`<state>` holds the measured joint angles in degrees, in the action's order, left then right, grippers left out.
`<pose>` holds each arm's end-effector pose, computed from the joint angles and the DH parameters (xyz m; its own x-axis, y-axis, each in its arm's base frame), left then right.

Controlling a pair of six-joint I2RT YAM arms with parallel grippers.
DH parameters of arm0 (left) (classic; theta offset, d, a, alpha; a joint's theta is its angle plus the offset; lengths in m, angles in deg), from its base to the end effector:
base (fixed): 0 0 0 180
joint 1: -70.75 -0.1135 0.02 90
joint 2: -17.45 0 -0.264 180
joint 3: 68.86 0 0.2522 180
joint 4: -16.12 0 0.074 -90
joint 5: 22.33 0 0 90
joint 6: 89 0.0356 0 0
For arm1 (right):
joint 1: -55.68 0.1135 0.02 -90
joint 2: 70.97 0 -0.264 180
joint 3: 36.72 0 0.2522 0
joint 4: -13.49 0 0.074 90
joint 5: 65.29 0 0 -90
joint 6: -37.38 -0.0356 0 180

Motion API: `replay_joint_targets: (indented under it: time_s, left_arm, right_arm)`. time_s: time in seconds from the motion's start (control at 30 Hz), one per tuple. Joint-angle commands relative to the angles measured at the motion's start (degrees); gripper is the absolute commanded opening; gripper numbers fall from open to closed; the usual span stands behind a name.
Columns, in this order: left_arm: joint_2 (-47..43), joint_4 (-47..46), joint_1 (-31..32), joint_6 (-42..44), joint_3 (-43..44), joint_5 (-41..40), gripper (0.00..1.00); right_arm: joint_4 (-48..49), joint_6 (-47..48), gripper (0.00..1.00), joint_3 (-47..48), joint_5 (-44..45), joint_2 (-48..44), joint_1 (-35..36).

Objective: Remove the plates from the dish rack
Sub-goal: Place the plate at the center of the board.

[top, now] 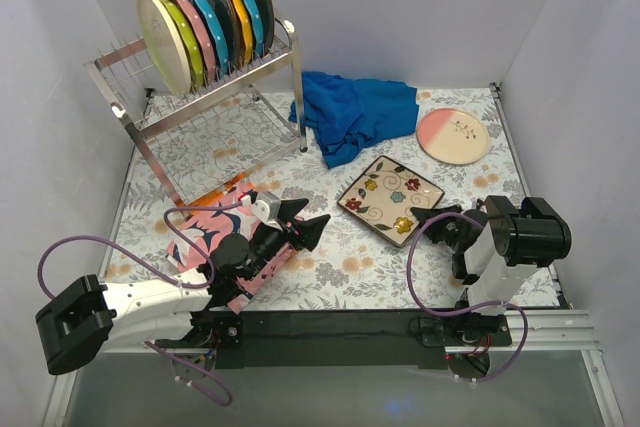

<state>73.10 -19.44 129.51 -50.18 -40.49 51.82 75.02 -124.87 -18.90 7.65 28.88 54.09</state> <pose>0.1132 -0.1679 0.2315 -0.4848 -0.6459 -0.5897 0.4859 0.3617 -0.7957 0.2015 0.0049 0.0860 -0.3431 0.9204 -0.1877 0.2578 0.2844 0.9234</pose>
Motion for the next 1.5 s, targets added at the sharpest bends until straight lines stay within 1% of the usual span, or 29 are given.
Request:
replay_joint_targets:
  time_s: [0.0,0.1,0.3,0.4,0.43,0.5,0.53,0.67,0.7,0.77,0.87,0.9,1.0,1.1,1.3,1.4,1.43,1.47]
  left_arm:
    - [-1.25,-0.07,0.56,0.82,-0.55,-0.23,0.67]
    - [-1.17,-0.16,0.65,1.17,-0.46,-0.49,0.67]
    - [-1.25,-0.16,0.91,1.43,-0.46,-0.58,0.67]
    - [-1.52,-0.16,1.09,1.69,-0.55,-0.67,0.67]
    - [-1.61,-0.16,1.09,1.70,-0.46,-0.84,0.67]
    - [-1.69,-0.16,1.27,1.96,-0.55,-1.28,0.67]
    - [-1.69,-0.16,1.27,1.96,-0.55,-1.37,0.67]
    - [-1.69,-0.34,1.35,2.22,-0.64,-1.55,0.67]
    - [-1.69,-0.34,1.44,2.22,-0.72,-1.63,0.67]
    - [-1.61,-0.43,1.44,2.22,-0.64,-1.63,0.67]
    - [-1.61,-0.43,1.71,2.31,-0.55,-1.46,0.67]
    - [-1.52,-0.43,1.79,2.40,-0.55,-1.54,0.67]
    - [-1.61,-0.43,1.88,2.66,-0.64,-2.25,0.67]
    - [-1.61,-0.51,1.88,2.84,-0.72,-2.42,0.67]
    - [-0.99,-0.60,1.88,2.93,-0.55,-2.86,0.67]
    - [-0.99,-0.52,1.97,3.10,-0.55,-3.04,0.67]
    - [-1.08,-0.51,1.97,3.10,-0.55,-3.04,0.67]
    - [-1.34,-0.51,1.97,3.10,-0.55,-2.95,0.67]
  right_arm:
    - [22.89,-2.63,0.01,0.87,7.91,0.87,-0.09]
    - [23.15,-3.51,0.01,0.43,9.94,0.69,-0.09]
    - [23.59,-4.83,0.01,1.48,10.81,1.13,0.53]
    - [23.50,-4.66,0.01,1.92,13.45,1.39,1.50]
    - [23.50,-4.74,0.01,2.18,15.02,1.66,4.02]
    - [23.50,-4.92,0.01,2.80,16.79,2.36,5.18]
    - [23.50,-5.27,0.01,3.06,19.67,2.80,6.15]
    - [23.42,-8.26,0.01,2.19,23.91,4.30,7.47]
    - [23.33,-8.09,0.05,2.10,24.26,4.38,7.73]
    - [23.24,-7.56,0.07,2.27,24.35,4.73,8.52]
    - [23.15,-7.56,0.13,2.54,24.70,5.79,9.23]
    - [23.06,-7.47,0.26,2.71,24.79,5.88,9.49]
    - [21.31,-7.38,0.38,2.36,24.62,5.00,10.02]
    - [17.54,-6.42,0.44,1.22,24.70,2.81,10.02]
    - [3.83,-4.04,0.45,0.60,25.23,-3.60,9.94]
    - [-5.03,-1.94,0.45,1.83,25.93,-7.91,9.93]
    - [-11.07,-0.54,0.45,2.53,26.46,-9.22,9.85]
    - [-14.17,0.52,0.45,3.23,26.64,-11.41,9.85]
